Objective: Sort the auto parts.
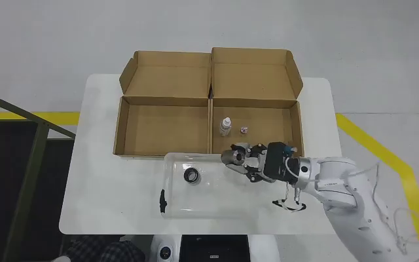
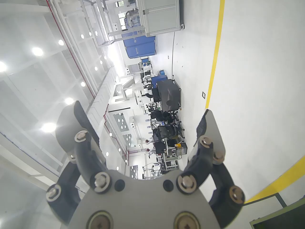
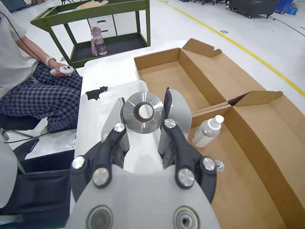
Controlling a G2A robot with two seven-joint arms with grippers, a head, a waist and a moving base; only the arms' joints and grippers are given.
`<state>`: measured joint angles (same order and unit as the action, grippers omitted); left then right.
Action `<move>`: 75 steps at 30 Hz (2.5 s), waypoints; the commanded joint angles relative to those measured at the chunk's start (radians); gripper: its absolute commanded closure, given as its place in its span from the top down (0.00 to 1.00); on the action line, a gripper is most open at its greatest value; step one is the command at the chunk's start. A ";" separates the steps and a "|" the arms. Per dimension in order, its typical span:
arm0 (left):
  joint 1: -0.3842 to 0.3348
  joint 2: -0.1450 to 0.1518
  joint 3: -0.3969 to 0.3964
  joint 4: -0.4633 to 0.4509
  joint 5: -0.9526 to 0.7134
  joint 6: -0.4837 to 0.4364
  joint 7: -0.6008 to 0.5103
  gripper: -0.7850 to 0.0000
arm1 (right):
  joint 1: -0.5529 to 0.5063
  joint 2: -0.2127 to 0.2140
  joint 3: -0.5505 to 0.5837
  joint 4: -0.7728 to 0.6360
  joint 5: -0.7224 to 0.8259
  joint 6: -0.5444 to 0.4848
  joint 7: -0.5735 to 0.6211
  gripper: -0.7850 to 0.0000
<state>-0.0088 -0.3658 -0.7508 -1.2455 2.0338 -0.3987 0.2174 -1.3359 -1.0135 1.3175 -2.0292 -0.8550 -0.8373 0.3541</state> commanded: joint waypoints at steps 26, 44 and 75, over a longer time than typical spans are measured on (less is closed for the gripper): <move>0.000 0.000 0.000 0.000 0.000 0.000 0.000 1.00 | -0.023 0.001 0.066 0.023 0.027 0.028 -0.176 0.00; 0.000 0.000 0.000 0.000 0.000 0.000 0.000 1.00 | 0.096 -0.028 -0.142 0.088 -0.093 0.131 -0.111 0.00; 0.000 0.000 0.000 0.000 0.000 0.000 0.000 1.00 | 0.521 -0.200 -0.593 0.420 -0.311 0.538 0.026 0.00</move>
<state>-0.0088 -0.3658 -0.7508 -1.2455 2.0338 -0.3987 0.2174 -0.8258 -1.2074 0.7325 -1.6203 -1.1689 -0.3120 0.3714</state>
